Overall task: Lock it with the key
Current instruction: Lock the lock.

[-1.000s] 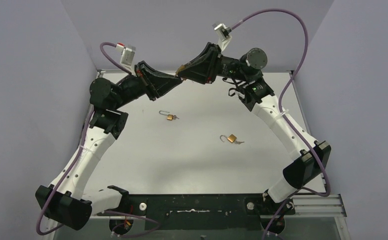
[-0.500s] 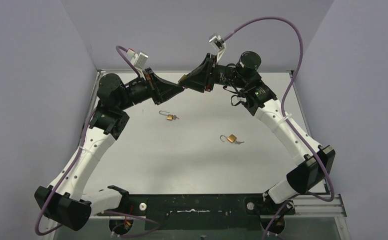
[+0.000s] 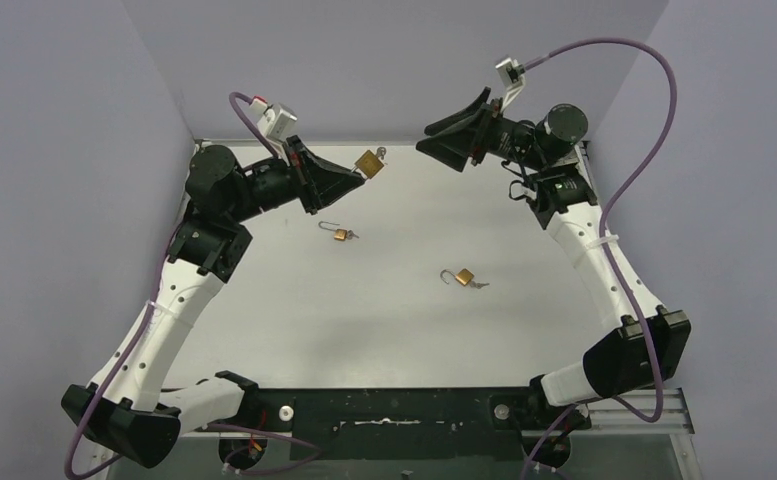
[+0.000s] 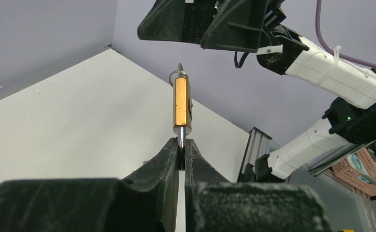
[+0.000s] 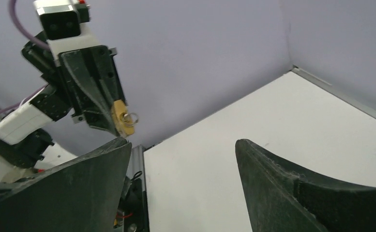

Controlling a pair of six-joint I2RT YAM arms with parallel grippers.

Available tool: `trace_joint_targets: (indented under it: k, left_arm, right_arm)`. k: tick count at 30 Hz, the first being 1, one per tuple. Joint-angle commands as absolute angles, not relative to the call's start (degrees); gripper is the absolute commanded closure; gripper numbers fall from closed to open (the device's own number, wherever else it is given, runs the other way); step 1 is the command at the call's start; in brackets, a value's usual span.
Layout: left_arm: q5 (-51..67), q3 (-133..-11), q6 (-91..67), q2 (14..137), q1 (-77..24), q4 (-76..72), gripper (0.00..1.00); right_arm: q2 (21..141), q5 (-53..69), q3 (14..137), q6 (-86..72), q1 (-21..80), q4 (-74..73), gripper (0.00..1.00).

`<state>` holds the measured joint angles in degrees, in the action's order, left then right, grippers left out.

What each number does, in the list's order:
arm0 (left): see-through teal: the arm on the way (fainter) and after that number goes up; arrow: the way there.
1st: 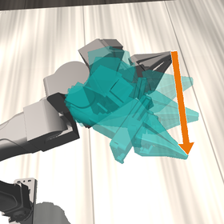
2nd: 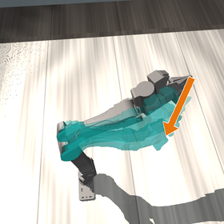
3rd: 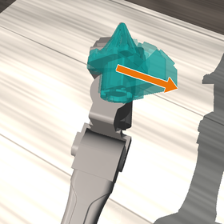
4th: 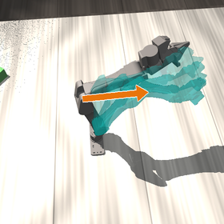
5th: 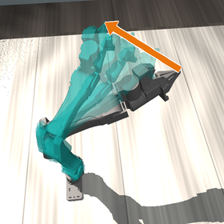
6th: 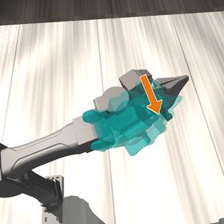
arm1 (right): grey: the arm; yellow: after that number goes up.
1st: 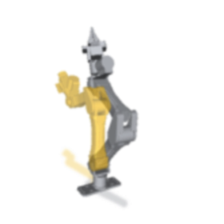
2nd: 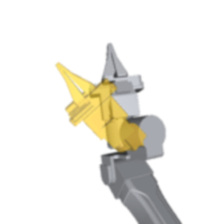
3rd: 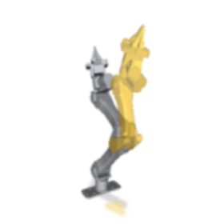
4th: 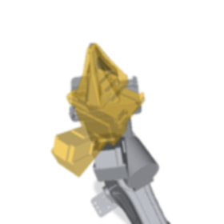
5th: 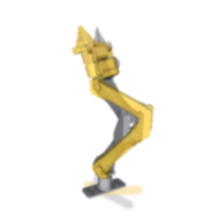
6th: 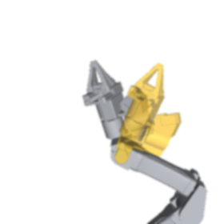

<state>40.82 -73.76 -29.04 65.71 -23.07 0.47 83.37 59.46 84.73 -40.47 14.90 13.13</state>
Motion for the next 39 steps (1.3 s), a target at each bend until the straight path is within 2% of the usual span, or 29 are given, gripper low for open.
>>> trace_joint_targets:
  k: [1, 4, 6, 15, 20, 31, 36, 39]
  left_arm:
    - [44.07, -76.2, -26.24, 65.09, -22.56, 2.55, 1.0]
    - [44.3, -75.27, -26.56, 65.4, -22.51, 2.53, 1.0]
    - [44.53, -74.71, -27.28, 65.6, -22.49, 1.81, 1.0]
    - [44.75, -73.38, -29.6, 65.92, -22.46, -1.49, 1.0]
    - [44.91, -73.45, -29.26, 65.71, -22.5, -0.88, 1.0]
    - [44.96, -73.39, -28.73, 65.47, -22.45, -0.18, 1.0]
    - [44.91, -73.23, -28.57, 65.63, -22.5, -0.26, 1.0]
    - [44.91, -73.12, -28.59, 65.78, -22.45, -0.35, 1.0]
  right_arm:
    - [81.74, 65.18, 79.46, -56.81, 16.28, 37.63, 0.19]
    - [82.68, 66.44, 77.32, -64.88, 17.12, 49.32, 0.2]
    - [82.75, 66.42, 76.95, -64.9, 18.09, 50.21, 0.21]
    - [84.17, 66.53, 80.55, -56.18, 22.86, 39.92, 0.28]
    - [84.1, 65.57, 83.11, -47.55, 24.4, 28.51, 0.33]
    - [85.32, 65.46, 84.99, -45.13, 25.17, 25.16, 0.4]
    - [85.75, 65.64, 85.46, -44.75, 25.3, 24.66, 0.47]
    - [85.94, 65.65, 85.78, -44.57, 25.4, 24.19, 0.58]
